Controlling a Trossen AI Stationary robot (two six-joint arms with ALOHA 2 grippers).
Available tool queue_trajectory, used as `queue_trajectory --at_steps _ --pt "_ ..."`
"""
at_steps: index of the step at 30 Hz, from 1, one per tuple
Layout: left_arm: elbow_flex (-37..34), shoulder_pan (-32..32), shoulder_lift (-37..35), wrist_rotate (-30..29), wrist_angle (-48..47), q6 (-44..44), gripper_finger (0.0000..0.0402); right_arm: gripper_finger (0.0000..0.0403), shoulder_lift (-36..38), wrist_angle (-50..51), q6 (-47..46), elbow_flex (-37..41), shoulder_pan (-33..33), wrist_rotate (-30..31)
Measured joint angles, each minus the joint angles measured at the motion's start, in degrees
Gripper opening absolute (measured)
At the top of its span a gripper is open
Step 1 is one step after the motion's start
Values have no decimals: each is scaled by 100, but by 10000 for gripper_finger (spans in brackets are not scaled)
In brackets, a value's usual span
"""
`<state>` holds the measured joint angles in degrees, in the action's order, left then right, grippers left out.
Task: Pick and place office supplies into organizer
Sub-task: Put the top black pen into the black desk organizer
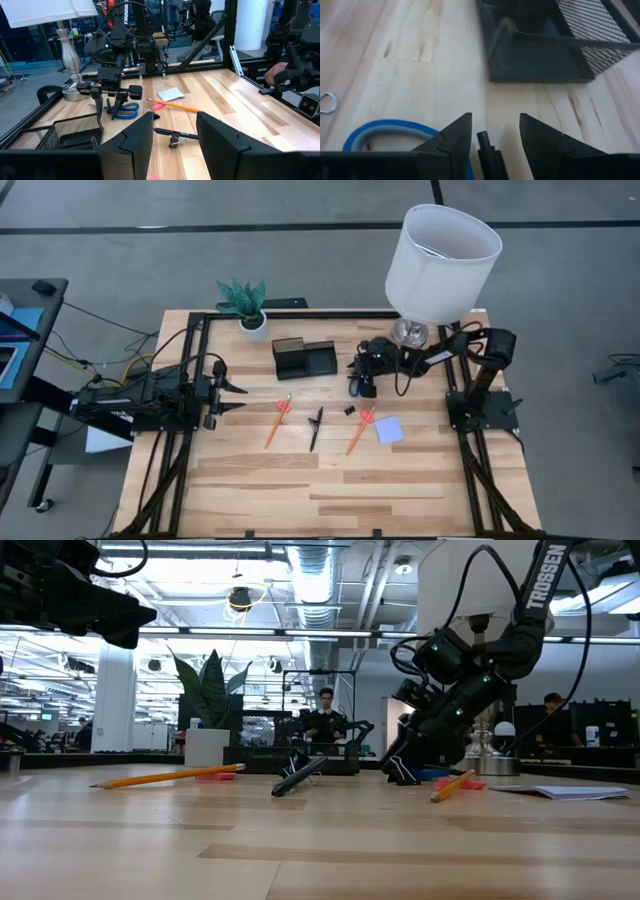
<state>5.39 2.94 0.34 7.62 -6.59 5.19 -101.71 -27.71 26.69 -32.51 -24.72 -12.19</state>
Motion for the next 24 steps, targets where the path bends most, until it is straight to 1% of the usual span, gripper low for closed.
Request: queue_trajectory --at_steps 9,17,20,24 --pt "0 0 0 -3 0 0 144 153 -3 172 -87 10 -135 27" --pt "0 0 0 -8 0 0 144 158 -5 190 -132 13 -128 37" --pt "0 -1 -1 -7 0 0 144 161 150 368 -161 25 -116 94" --pt "0 0 0 -9 0 0 144 166 632 1000 -108 54 -69 333"
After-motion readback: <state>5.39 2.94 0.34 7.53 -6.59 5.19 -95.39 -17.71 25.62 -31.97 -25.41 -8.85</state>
